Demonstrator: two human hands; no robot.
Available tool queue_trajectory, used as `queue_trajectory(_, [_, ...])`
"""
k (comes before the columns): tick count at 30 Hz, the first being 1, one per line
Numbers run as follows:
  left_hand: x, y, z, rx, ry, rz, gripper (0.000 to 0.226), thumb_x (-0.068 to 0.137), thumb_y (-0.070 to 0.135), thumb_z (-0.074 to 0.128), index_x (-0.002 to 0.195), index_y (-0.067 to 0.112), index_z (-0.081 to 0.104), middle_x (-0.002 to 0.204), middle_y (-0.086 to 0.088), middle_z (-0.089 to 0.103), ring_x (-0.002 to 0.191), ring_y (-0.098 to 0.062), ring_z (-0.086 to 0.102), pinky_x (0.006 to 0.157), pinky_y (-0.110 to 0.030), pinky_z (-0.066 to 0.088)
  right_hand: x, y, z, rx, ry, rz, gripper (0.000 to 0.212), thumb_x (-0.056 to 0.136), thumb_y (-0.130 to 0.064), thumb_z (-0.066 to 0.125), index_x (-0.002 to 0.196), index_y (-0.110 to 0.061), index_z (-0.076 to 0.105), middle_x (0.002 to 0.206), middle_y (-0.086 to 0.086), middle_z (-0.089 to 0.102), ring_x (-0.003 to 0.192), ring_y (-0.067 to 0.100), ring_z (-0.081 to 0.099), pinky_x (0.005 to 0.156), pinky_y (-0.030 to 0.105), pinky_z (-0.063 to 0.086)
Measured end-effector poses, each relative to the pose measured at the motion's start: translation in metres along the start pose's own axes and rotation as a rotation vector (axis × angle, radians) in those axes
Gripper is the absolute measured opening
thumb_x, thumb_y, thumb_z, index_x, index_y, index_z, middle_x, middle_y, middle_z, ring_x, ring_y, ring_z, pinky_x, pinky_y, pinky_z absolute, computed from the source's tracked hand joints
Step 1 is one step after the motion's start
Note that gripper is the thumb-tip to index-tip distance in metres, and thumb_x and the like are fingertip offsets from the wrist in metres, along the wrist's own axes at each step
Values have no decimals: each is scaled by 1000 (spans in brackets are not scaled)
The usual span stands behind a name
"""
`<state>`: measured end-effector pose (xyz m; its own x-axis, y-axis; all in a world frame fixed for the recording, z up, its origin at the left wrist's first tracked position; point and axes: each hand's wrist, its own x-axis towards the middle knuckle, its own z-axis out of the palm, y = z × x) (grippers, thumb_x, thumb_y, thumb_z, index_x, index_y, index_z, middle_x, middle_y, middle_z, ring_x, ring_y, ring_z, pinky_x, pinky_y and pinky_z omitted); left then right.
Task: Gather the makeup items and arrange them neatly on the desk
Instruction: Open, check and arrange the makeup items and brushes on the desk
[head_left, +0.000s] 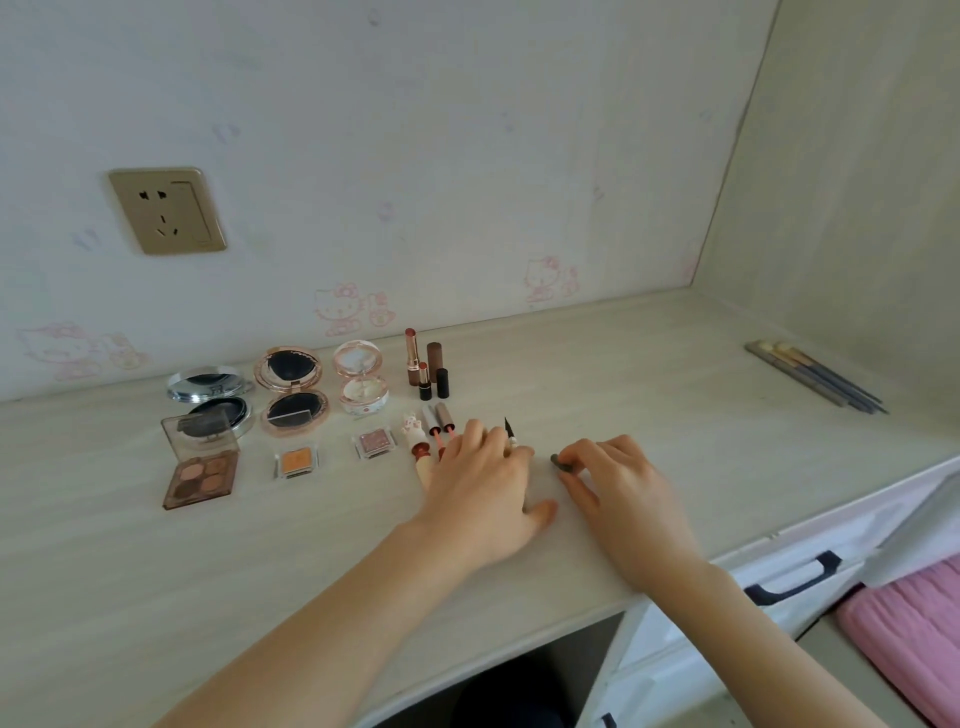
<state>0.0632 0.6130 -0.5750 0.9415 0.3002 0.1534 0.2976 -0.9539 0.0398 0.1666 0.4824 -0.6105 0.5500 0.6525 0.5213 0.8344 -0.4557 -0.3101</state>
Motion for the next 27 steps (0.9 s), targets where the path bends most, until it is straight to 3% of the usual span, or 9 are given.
queue_trajectory(4, [0, 0, 2, 55, 11, 11, 59, 87, 68, 34, 115, 22, 58, 107, 1, 49, 109, -22, 35, 97, -36, 31, 0, 3, 4, -25, 15, -34, 7, 84, -22, 69, 90, -22, 66, 79, -12, 66, 81, 19, 57, 58, 30, 47])
queue_trajectory(6, [-2, 0, 2, 44, 45, 22, 59, 89, 68, 31, 116, 24, 58, 107, 2, 47, 107, -21, 36, 97, -34, 31, 0, 5, 5, -30, 5, -59, 10, 83, -20, 70, 92, -22, 68, 82, -10, 66, 79, 20, 57, 59, 30, 48])
queue_trajectory(13, [-20, -11, -2, -126, 52, 114, 52, 90, 58, 44, 134, 30, 50, 140, 14, 37, 132, -9, 23, 109, -29, 22, -1, 9, 3, -4, -25, -100, 23, 83, -15, 70, 106, -19, 69, 96, -4, 64, 88, 22, 57, 65, 31, 51])
queue_trajectory(16, [-22, -12, 1, -124, 51, 151, 48, 91, 52, 45, 134, 31, 51, 143, 16, 38, 136, -5, 20, 109, -27, 19, 3, 10, 7, 3, -19, -109, 23, 82, -12, 70, 104, -16, 70, 99, -2, 64, 91, 24, 58, 65, 30, 51])
queue_trajectory(22, [-19, -8, 3, -129, 139, 147, 35, 90, 39, 51, 118, 22, 64, 127, 10, 57, 127, -12, 40, 106, -27, 27, 12, 8, 15, 23, -27, -127, 14, 86, -11, 67, 98, -13, 73, 94, -2, 67, 88, 24, 60, 65, 34, 53])
queue_trajectory(27, [-13, -10, 1, -88, 154, 60, 33, 88, 35, 53, 111, 17, 68, 116, 4, 62, 119, -18, 46, 102, -29, 32, 27, 2, 23, 73, -77, -112, 12, 90, -16, 61, 94, -13, 72, 91, 0, 65, 90, 25, 57, 68, 36, 52])
